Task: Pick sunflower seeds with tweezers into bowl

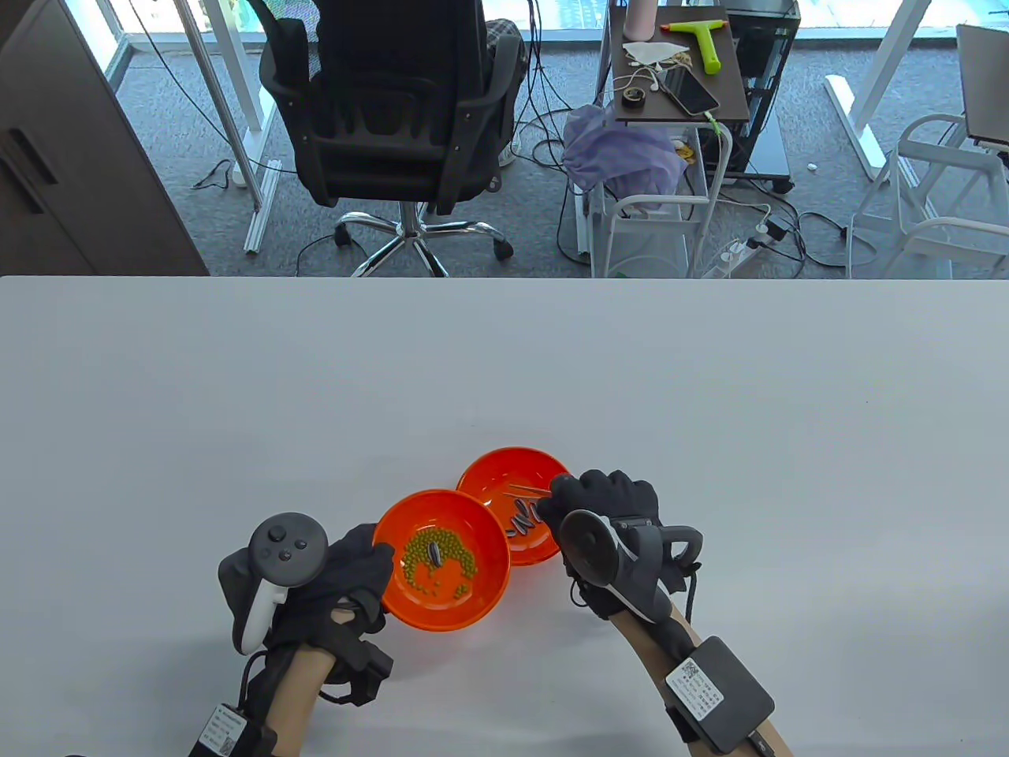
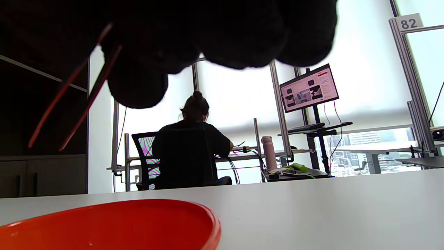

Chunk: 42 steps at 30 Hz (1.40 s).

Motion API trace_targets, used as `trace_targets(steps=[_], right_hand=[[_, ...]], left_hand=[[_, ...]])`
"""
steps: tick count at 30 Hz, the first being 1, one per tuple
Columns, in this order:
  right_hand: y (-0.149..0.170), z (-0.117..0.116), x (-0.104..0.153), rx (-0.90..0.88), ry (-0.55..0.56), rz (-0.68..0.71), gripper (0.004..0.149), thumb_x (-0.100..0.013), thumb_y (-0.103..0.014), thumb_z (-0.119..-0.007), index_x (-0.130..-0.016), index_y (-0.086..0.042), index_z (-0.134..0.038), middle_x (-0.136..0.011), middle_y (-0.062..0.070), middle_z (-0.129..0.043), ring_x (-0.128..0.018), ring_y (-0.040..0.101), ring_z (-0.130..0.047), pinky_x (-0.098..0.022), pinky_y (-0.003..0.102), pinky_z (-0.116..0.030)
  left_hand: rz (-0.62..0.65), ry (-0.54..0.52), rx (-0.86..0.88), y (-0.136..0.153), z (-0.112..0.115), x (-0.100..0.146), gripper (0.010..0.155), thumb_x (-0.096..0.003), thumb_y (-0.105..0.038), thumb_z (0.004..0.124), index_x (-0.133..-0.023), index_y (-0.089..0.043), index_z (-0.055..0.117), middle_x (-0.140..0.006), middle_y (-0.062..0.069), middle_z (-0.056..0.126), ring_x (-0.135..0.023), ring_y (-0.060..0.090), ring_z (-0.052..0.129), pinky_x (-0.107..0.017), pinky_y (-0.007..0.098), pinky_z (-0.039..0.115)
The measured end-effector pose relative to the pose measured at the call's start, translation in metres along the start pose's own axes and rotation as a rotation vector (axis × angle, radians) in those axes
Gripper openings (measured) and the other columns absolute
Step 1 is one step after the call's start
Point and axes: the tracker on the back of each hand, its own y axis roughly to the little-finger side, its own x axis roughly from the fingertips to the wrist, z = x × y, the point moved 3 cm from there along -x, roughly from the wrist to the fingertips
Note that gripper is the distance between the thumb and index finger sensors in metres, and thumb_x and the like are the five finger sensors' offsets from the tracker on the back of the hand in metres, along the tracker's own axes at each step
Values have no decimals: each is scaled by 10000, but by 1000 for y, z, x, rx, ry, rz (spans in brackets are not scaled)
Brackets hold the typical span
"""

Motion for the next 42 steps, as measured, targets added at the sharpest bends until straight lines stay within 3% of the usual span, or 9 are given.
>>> trace_targets(steps=[10,23,42], right_hand=[[-42,0,15,-46,-93,140,422,-297,-549,-868,-594,-317,-1058,-378,-132,-969,-291,107,-957,-455,374,-860],[-64,-15,29,4,-144,191,425,-293,-564,-868,-575,-315,-1065,-353,-137,-972,-259,108,-957,-429,372,-868],[-64,-6,29,-33,-48,203,378,-290,-513,-889,-526,-292,-1085,-327,-162,-965,-253,110,-953,-434,369,-867]], left_hand=[[4,0,-2,-1,1,0,513,-463,-395,760,-877,-98,823,-349,47,1078,-84,157,1087,-198,370,944],[17,5,-2,-3,3,1,514,-463,-395,759,-877,-98,823,-349,47,1078,-83,156,1088,-197,369,945],[13,12,-5,-3,5,2,515,-464,-395,759,-879,-97,821,-350,47,1078,-84,157,1088,-198,370,944]])
